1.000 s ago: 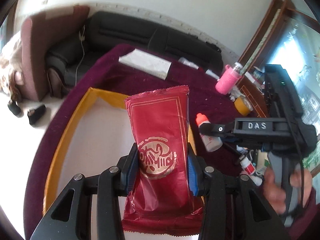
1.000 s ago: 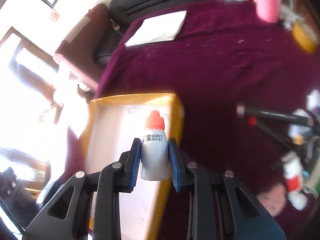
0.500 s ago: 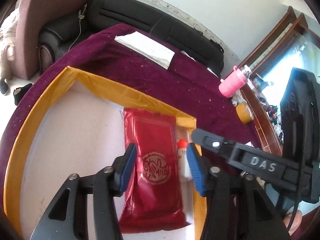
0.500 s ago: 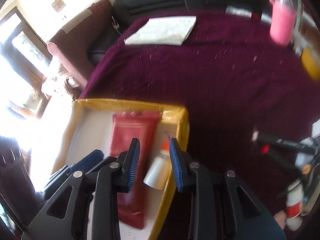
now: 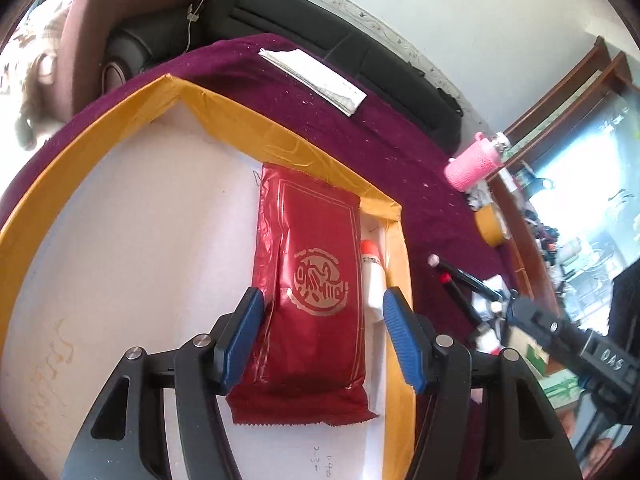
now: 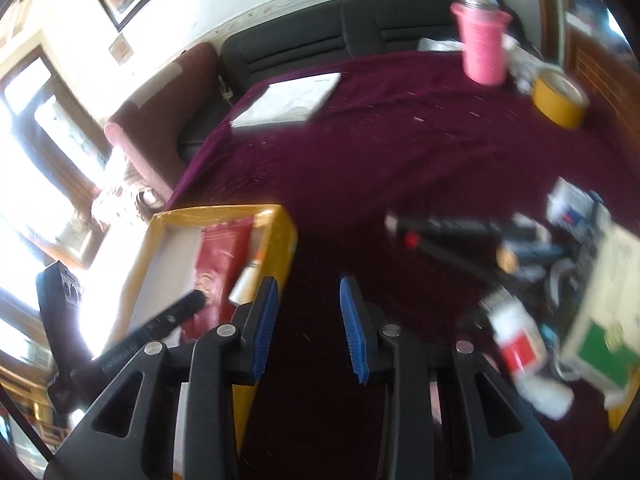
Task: Organize objects
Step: 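Move the left tool to the pink plush toy and close on it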
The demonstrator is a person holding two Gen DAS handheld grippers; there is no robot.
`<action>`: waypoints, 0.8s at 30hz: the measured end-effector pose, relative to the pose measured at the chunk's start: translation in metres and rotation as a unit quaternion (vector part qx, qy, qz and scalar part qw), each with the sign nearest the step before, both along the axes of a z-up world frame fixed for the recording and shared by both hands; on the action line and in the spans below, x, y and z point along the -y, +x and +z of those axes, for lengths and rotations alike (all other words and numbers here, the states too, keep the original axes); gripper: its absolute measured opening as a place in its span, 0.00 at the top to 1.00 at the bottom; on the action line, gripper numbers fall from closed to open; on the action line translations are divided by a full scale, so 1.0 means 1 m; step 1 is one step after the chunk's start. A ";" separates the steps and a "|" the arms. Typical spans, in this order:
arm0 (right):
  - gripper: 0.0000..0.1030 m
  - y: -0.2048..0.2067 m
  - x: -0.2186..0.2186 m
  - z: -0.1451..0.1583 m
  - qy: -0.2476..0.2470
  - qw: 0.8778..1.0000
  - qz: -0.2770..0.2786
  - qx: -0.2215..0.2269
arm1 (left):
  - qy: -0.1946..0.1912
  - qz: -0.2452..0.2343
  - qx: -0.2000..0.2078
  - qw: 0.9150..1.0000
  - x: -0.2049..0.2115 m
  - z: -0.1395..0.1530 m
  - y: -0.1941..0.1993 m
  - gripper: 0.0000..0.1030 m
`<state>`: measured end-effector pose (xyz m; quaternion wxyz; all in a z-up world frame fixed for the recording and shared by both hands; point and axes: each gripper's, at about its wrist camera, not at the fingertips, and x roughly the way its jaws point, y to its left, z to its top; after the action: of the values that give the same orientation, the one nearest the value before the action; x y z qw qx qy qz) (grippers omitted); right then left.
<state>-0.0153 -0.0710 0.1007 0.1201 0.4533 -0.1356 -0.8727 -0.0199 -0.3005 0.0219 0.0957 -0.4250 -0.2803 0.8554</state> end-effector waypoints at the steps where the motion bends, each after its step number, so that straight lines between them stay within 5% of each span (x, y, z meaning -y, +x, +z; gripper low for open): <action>1: 0.70 0.009 -0.011 -0.001 -0.007 1.000 -0.003 -0.001 | 0.012 -0.004 -0.003 1.000 0.002 0.000 0.004 0.46; 6: 0.62 0.042 -0.056 -0.009 -0.002 1.000 -0.024 -0.011 | 0.018 -0.003 -0.045 0.999 0.003 0.039 0.024 0.46; 13: 0.52 0.041 -0.101 -0.025 0.002 0.999 -0.042 0.013 | -0.057 -0.040 -0.131 0.989 -0.061 0.112 0.086 0.34; 19: 0.52 0.038 -0.106 -0.038 -0.067 0.997 -0.023 0.034 | -0.125 -0.112 -0.139 0.976 -0.133 0.106 0.099 0.32; 24: 0.52 0.061 -0.134 -0.031 -0.053 0.997 -0.048 0.006 | -0.206 -0.186 -0.119 0.953 -0.203 0.079 0.084 0.32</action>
<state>0.0460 0.0632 0.0694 0.1015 0.4445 -0.2044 -0.8662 0.0638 -0.0971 0.1009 0.1964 -0.3749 -0.0009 0.9060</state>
